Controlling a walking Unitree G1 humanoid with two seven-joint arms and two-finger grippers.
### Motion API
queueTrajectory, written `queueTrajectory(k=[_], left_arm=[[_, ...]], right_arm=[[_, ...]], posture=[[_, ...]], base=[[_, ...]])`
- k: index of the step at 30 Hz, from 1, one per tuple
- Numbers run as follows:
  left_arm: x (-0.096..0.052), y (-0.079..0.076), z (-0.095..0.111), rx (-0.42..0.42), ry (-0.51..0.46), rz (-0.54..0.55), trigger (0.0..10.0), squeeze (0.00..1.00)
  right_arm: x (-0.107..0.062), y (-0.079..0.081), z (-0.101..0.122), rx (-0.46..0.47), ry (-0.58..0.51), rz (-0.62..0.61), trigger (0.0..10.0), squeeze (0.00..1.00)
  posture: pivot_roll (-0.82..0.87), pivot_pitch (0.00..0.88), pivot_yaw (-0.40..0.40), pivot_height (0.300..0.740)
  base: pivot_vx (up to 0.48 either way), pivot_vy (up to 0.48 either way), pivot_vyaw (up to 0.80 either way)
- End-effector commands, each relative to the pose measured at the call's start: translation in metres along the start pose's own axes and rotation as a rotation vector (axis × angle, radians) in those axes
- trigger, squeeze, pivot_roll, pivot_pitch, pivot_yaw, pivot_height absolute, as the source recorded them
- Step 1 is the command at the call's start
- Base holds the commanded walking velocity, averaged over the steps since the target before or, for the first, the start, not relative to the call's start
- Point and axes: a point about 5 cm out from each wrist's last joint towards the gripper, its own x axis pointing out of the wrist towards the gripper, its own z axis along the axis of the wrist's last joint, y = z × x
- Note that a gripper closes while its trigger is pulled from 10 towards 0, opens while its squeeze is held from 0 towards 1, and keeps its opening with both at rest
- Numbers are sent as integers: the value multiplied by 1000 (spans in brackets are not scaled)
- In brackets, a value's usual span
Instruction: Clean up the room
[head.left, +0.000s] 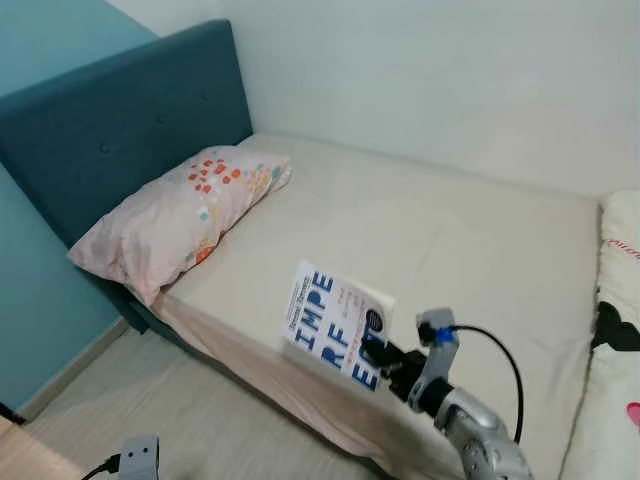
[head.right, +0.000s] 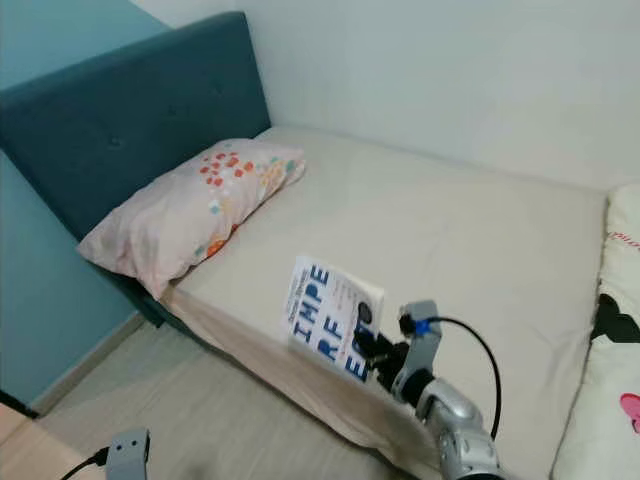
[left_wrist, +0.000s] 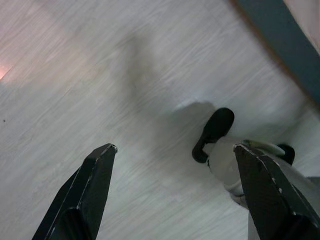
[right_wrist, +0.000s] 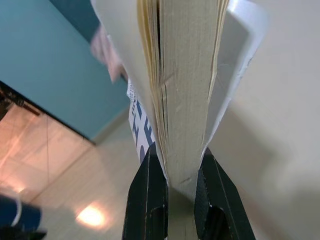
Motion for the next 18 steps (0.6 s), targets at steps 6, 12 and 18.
queueTrajectory(k=[6,12,18], left_arm=[[0,1,-2,-28,-4,-1,10000,0],[0,1,0,-20,-9,-3,10000,0],[0,1,2,-20,-15,-7,10000,0]], right_arm=[[-8,-8,-16,-25,57,-48,10000,0],[-5,-7,-10,-34,29,-26,10000,0],[0,0,-3,-99,23,28,10000,0]], posture=[[-130,101,49,740],[-133,98,53,740],[-132,96,56,740]], base=[[0,0,563],[0,0,556],[316,0,547]])
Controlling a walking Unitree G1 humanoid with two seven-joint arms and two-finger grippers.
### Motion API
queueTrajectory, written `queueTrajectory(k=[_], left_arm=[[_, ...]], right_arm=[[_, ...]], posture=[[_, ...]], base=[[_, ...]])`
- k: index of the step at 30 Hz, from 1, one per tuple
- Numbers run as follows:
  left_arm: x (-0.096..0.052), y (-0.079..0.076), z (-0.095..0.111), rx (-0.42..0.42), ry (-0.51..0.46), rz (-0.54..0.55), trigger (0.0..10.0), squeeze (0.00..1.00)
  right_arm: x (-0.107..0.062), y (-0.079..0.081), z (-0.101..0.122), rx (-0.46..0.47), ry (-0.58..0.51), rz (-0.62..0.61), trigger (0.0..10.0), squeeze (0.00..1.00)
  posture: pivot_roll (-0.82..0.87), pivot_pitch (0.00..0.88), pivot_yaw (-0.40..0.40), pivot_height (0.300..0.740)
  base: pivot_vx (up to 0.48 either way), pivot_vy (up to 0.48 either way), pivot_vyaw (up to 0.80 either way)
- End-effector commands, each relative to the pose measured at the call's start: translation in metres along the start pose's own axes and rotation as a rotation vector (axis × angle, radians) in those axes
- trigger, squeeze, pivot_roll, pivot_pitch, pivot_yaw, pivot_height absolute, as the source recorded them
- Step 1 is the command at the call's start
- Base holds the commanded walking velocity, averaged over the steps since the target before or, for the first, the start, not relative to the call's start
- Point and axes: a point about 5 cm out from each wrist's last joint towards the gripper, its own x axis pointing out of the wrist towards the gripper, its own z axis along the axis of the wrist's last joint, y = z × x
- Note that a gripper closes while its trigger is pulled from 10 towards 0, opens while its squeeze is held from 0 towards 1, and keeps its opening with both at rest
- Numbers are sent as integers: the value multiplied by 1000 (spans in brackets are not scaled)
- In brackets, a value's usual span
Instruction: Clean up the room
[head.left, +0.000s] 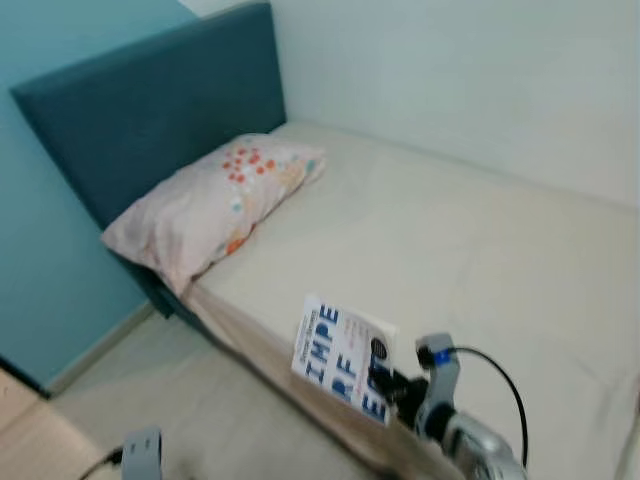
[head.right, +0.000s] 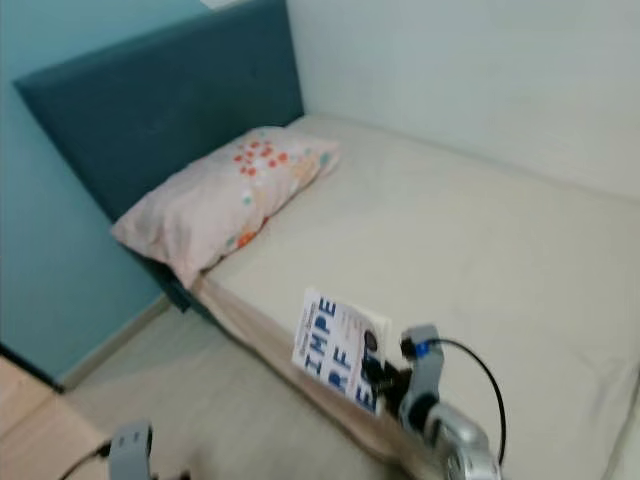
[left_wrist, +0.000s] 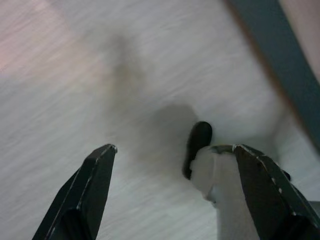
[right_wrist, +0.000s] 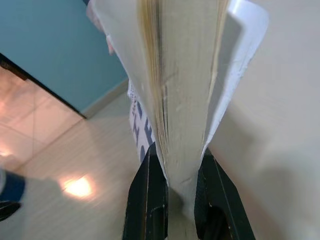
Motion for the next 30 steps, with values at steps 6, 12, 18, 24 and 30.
queueTrajectory(k=[6,12,18,24,30], left_arm=[[-1,7,1,1,0,17,10000,0],[-1,6,1,2,2,14,10000,0],[-1,4,0,3,2,7,10000,0],[0,3,1,5,-1,1,10000,0],[0,0,3,8,-7,-6,10000,0]], right_arm=[[10,15,10,-50,-41,77,10000,0],[10,13,14,-58,-54,67,10000,0],[10,3,18,-54,-74,-23,10000,0],[9,-2,21,-56,-85,-51,10000,0],[7,-11,21,-41,-71,-131,10000,0]], posture=[[-135,95,57,740],[-135,98,57,740],[-138,100,57,740],[-140,102,58,740],[-141,101,59,740]], base=[[321,0,549],[328,0,550],[354,0,545],[372,0,179],[375,0,0]])
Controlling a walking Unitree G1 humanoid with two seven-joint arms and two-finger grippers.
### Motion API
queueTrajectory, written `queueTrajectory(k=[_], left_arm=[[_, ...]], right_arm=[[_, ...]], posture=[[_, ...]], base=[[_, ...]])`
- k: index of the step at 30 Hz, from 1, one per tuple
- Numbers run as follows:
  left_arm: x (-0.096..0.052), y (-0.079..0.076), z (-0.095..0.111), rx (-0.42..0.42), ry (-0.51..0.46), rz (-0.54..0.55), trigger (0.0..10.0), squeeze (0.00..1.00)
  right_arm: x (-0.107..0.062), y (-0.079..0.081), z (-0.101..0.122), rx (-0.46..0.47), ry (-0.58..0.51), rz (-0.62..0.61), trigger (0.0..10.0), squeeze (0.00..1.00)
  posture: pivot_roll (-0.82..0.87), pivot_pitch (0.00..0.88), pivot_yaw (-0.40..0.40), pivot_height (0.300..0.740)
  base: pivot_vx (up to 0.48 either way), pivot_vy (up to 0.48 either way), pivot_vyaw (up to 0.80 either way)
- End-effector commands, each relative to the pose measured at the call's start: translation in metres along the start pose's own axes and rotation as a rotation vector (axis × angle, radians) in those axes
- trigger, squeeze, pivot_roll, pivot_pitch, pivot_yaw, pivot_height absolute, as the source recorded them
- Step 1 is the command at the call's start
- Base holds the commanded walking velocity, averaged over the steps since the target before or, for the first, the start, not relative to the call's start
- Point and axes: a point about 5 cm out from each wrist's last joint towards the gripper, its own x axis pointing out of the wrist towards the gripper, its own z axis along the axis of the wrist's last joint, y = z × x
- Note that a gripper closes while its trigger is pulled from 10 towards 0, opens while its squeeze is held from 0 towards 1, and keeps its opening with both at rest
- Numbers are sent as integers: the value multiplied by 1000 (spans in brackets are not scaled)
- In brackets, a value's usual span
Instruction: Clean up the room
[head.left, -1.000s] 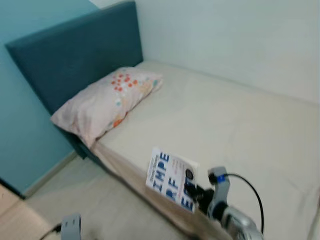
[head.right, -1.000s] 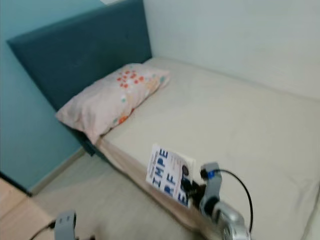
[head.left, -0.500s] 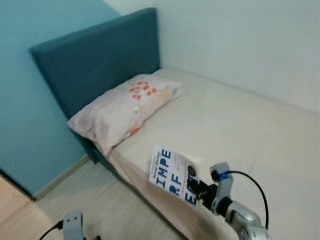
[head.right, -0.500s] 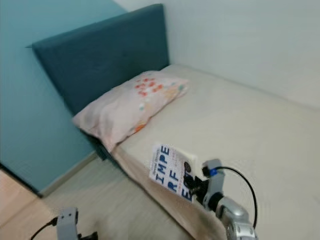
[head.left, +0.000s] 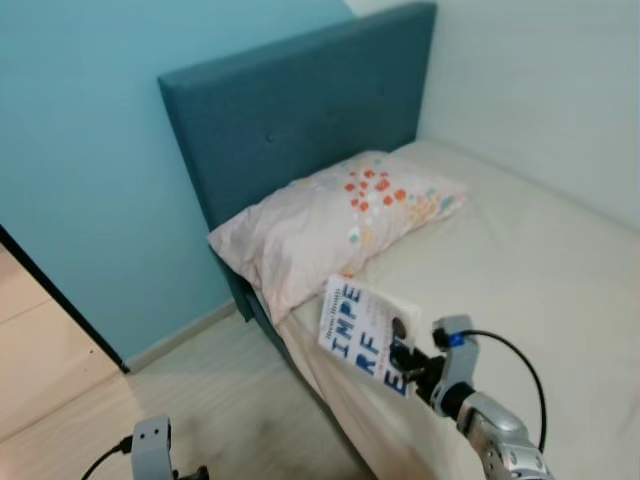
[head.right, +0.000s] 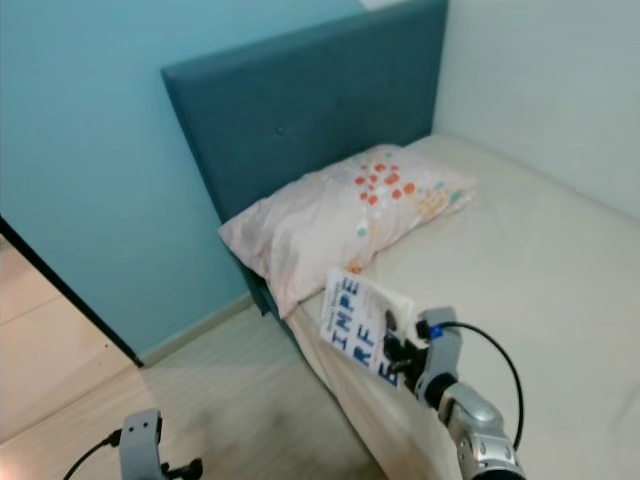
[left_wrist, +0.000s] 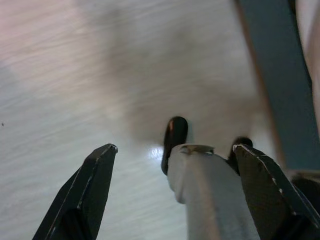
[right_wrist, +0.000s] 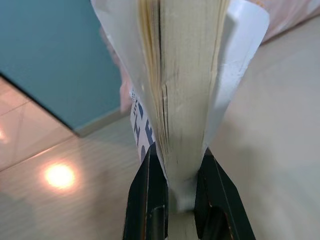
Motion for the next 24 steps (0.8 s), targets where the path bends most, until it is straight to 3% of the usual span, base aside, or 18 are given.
queueTrajectory(k=[1,6,13,24], left_arm=[[-2,5,-6,15,23,13,10000,0],[-2,5,-6,20,26,17,10000,0],[-2,6,-10,22,41,28,10000,0],[-2,4,-9,42,44,29,10000,0]], right_arm=[[3,3,-5,19,23,-4,10000,0],[1,-1,-13,48,85,-30,10000,0],[-3,-2,-24,90,140,-28,10000,0],[-2,-6,-19,180,72,-61,10000,0]], posture=[[-142,103,59,740],[-144,104,59,740],[-147,103,60,740],[-149,105,66,740]], base=[[382,0,0],[346,0,0],[0,0,0],[0,0,0]])
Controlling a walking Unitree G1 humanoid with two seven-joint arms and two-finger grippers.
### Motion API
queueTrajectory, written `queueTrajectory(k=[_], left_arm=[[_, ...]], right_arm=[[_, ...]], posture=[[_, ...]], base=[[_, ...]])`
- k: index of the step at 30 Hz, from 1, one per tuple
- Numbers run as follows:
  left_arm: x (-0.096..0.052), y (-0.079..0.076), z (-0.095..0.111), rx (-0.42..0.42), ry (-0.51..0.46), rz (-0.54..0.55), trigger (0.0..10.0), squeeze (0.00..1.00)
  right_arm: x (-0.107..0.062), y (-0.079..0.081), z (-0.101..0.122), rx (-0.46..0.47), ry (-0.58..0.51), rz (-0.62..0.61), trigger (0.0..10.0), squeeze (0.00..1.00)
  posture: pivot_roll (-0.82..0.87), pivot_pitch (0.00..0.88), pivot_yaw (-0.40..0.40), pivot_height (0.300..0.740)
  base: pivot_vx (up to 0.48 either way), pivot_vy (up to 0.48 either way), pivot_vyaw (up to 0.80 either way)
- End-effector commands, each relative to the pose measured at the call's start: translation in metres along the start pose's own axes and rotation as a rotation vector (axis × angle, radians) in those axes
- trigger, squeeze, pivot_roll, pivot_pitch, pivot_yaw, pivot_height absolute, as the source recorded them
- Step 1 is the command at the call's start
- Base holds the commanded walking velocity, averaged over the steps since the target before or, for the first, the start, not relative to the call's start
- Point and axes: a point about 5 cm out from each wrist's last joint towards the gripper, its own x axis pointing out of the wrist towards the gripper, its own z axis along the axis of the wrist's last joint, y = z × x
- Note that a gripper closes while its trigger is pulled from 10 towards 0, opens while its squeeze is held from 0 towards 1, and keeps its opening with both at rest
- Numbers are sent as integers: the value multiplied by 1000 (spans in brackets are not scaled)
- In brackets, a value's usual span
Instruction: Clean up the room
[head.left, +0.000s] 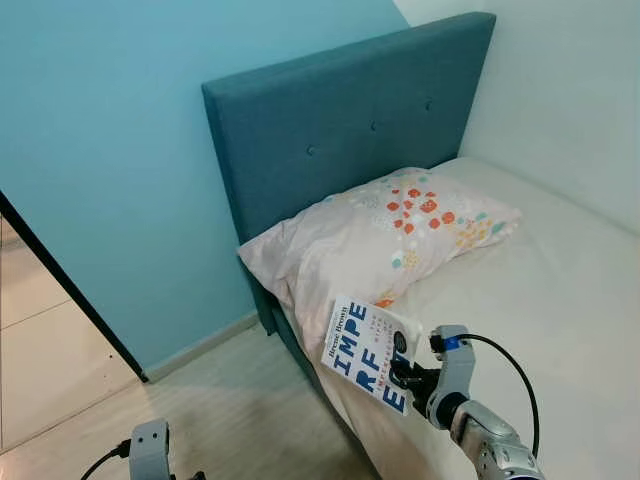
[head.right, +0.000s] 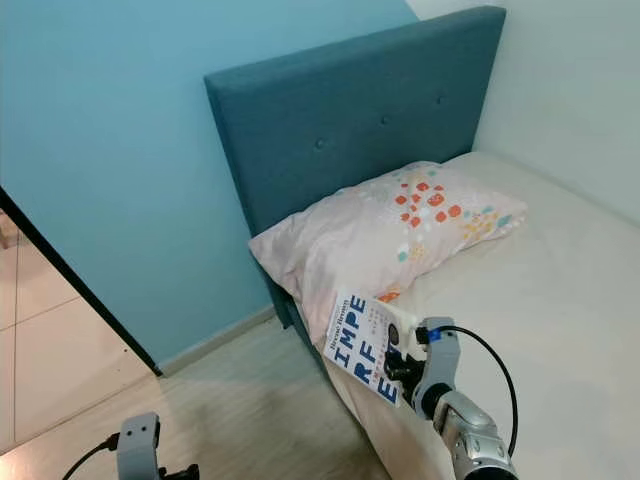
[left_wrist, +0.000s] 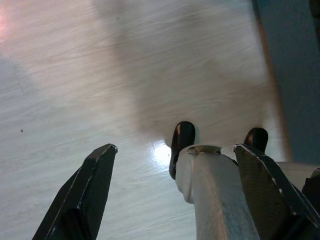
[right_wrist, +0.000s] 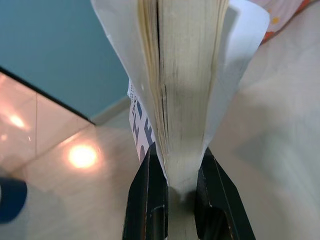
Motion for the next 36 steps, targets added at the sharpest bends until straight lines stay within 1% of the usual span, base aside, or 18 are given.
queueTrajectory(k=[1,3,5,7,11,12,15,18,19,22,26,27,28,31,32,33,34,36], left_arm=[[-1,4,-6,20,27,13,10000,0],[-1,4,-6,22,26,13,10000,0],[-1,5,-5,24,22,13,10000,0],[-1,5,-5,23,20,13,10000,0],[-2,7,-5,24,15,7,10000,0],[-2,7,-5,24,15,7,10000,0],[-3,9,-8,23,13,7,10000,0],[-4,11,-9,23,13,8,10000,0],[-5,18,-9,19,1,16,10000,0],[-6,23,-6,10,-16,25,10000,0],[-5,23,2,-1,-53,18,10000,0],[-3,19,24,-36,-150,-10,10000,0],[-3,19,24,-36,-150,-10,10000,0],[-3,18,61,-123,-312,-57,10000,0],[-3,18,61,-123,-312,-57,10000,0],[-4,18,70,-143,-352,-67,10000,0],[-5,19,88,-164,-420,-80,10000,0],[-7,19,98,-182,-461,-87,10000,0]], right_arm=[[1,-2,3,77,-54,-21,10000,0],[1,-4,4,102,-67,-36,10000,0],[2,-10,8,212,-111,-96,10000,0],[2,-14,8,249,-115,-126,10000,0],[2,-27,1,424,-118,-244,10000,0],[2,-27,1,424,-118,-244,10000,0],[2,-30,-2,509,-116,-276,10000,0],[2,-30,-3,514,-107,-270,10000,0],[9,-24,7,479,-111,-212,10000,0],[14,-20,18,453,-133,-166,10000,0],[17,-18,28,442,-149,-148,10000,0],[20,-19,37,420,-158,-150,10000,0],[20,-19,37,420,-158,-150,10000,0],[20,-25,48,396,-161,-167,10000,0],[20,-25,48,396,-161,-167,10000,0],[19,-26,50,391,-159,-170,10000,0],[18,-30,48,363,-112,-198,10000,0],[16,-33,44,353,-86,-215,10000,0]], posture=[[-146,109,67,740],[-146,109,67,740],[-142,120,70,740],[-141,123,71,740],[-126,168,77,740],[-126,168,77,740],[-108,187,78,740],[-92,203,79,740],[-72,229,83,730],[-66,243,86,720],[-65,253,87,710],[-69,267,86,700],[-69,267,86,700],[-68,278,86,685],[-68,278,86,685],[-68,278,86,680],[-69,282,87,670],[-66,286,90,660]], base=[[0,0,0],[0,0,0],[0,0,0],[0,0,0],[0,0,0],[0,0,0],[0,0,0],[0,0,0],[0,0,0],[0,0,0],[0,0,0],[0,0,0],[0,0,0],[0,0,0],[0,0,0],[0,0,0],[0,0,0],[0,0,0]])
